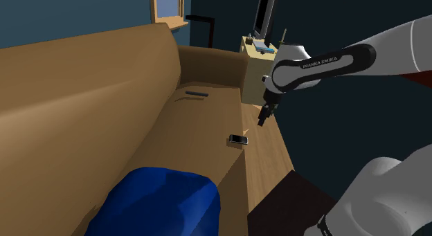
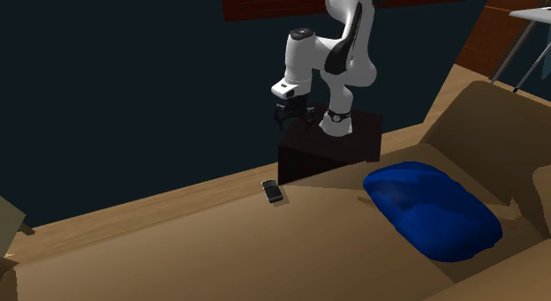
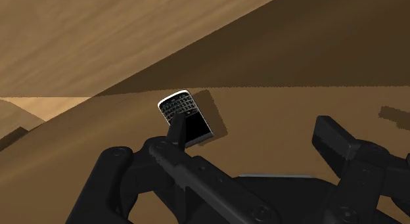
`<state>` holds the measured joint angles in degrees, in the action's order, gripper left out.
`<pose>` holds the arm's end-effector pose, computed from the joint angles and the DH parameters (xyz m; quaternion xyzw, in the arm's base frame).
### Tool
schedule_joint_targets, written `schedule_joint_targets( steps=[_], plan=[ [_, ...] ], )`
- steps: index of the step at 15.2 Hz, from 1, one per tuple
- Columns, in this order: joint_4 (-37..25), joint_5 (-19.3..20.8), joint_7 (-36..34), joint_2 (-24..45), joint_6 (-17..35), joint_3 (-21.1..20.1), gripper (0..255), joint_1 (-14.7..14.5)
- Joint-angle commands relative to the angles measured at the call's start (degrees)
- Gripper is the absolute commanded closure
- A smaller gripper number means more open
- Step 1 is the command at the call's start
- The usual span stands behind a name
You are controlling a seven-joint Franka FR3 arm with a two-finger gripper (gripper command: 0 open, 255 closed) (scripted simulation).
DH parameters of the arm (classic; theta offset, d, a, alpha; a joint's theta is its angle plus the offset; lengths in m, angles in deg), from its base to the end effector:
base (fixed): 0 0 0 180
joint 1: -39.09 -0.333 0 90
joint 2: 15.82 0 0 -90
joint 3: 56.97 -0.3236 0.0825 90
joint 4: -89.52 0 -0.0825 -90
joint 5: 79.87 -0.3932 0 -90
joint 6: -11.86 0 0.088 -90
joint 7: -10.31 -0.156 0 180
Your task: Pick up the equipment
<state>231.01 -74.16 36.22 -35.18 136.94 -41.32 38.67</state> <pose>0.4273 -0.1209 0.3695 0.9917 0.1271 0.0210 0.0041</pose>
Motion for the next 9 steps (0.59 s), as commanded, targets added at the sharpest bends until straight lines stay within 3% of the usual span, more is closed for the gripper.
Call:
schedule_joint_targets(
  steps=[1, 9],
  plan=[
    [-0.13, -0.76, 3.20, 4.20, 4.08, 1.45, 0, -0.43],
    [-6.02, -9.34, 18.16, 23.10, 15.86, 4.54, 0, -1.47]
  ],
)
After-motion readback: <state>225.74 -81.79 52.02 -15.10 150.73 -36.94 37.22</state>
